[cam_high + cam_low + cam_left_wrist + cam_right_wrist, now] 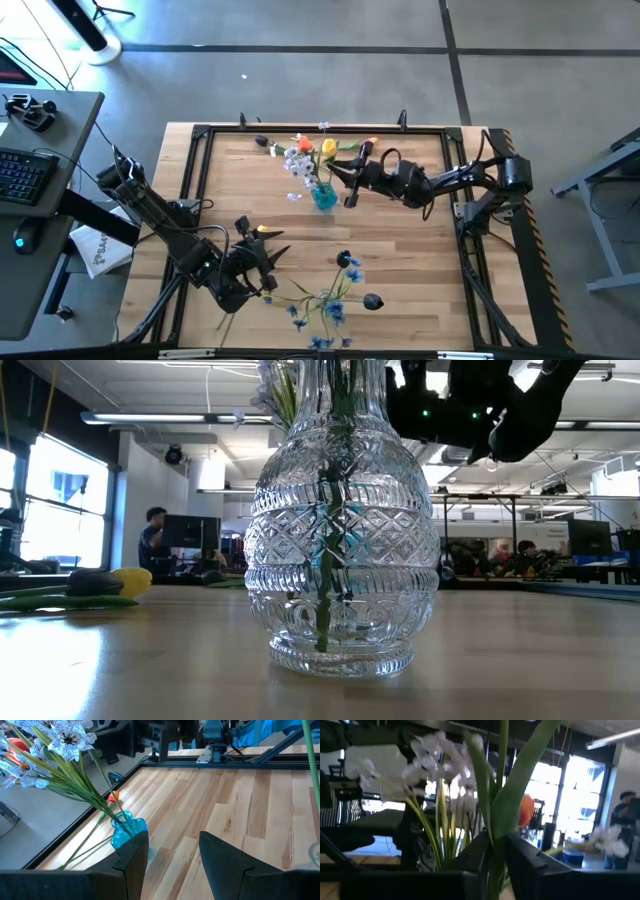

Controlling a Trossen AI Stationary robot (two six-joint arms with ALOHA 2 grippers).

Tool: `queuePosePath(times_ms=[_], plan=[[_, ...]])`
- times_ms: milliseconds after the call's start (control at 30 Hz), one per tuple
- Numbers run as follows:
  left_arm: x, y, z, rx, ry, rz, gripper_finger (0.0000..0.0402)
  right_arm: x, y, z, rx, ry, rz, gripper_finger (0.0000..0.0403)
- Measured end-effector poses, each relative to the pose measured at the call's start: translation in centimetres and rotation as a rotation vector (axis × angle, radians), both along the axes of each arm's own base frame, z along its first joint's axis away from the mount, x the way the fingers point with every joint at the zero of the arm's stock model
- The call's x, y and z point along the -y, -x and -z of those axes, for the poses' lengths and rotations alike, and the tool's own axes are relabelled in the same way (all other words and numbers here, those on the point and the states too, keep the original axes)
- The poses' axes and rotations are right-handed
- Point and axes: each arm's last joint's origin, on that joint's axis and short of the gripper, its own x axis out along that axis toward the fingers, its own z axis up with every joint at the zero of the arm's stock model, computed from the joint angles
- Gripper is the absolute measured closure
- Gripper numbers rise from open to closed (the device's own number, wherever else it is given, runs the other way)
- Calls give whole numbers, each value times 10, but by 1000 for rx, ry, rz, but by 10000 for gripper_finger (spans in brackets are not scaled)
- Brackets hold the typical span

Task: Sort flowers into vase by color
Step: Put the top yellow tulip into the blue vase, then put the bottom black tulip into the transparent vase

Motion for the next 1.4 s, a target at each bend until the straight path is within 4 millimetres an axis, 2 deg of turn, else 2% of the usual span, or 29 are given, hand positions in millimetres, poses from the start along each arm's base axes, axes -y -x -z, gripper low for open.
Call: queuePosePath(times_ms=[233,433,567,733,933,1033,1167,1400], plan=[[0,0,0,0,0,1,236,2,-2,12,-161,-98,-10,240],[0,0,0,-2,2,3,236,0,13,2,-337,-147,-8,172],[0,0,0,-2,3,3,236,-3,29,-14,-375,-172,-7,151],[0,0,0,-2,3,3,236,-6,48,-33,-390,-180,-7,147],[0,0,0,-2,2,3,236,-9,69,-38,-485,-274,17,149],[0,0,0,-1,5,1,236,-9,75,-26,-584,-344,49,149],[0,1,2,-2,50,0,236,-11,82,1,-707,-448,83,149],[-3,11,14,-202,273,50,236,-14,101,49,-736,-623,121,149]])
